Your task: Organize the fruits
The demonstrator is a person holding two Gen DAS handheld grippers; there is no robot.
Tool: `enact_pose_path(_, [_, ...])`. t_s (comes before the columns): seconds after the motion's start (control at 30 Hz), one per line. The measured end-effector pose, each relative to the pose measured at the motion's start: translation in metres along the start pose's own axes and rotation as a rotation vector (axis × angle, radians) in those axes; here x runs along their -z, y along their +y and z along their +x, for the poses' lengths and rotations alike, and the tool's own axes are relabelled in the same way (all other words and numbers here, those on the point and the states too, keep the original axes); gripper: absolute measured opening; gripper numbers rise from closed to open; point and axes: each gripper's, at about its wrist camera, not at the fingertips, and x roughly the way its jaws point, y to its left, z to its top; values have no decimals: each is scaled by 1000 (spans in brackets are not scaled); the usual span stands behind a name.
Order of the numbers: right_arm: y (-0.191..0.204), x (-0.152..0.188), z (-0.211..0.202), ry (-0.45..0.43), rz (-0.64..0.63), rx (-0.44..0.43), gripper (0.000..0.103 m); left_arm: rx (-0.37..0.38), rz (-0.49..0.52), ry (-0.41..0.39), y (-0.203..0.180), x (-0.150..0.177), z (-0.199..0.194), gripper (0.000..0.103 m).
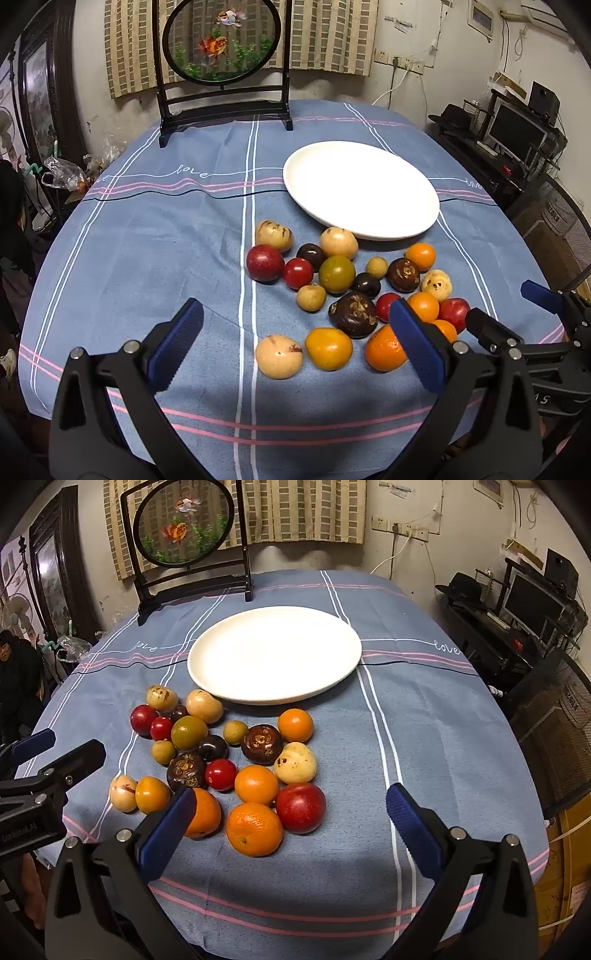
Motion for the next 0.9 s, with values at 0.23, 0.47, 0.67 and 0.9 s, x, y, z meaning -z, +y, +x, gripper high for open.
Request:
enact_pose_path(0.23, [2,0,-1,4,-1,-2,102,-1,7,-5,2,-5,-5,101])
enact_pose_path(0.47, [4,-2,0,4,-2,-3,102,-6,6,-21,1,1,-2,101])
enact_pose_path(0.67, [4,4,1,3,-6,-10,102,-4,7,-18,-1,1,-4,101])
enact_pose_path(0.9, [5,3,2,4,-7,-11,102,-4,7,-15,-1,1,-3,101])
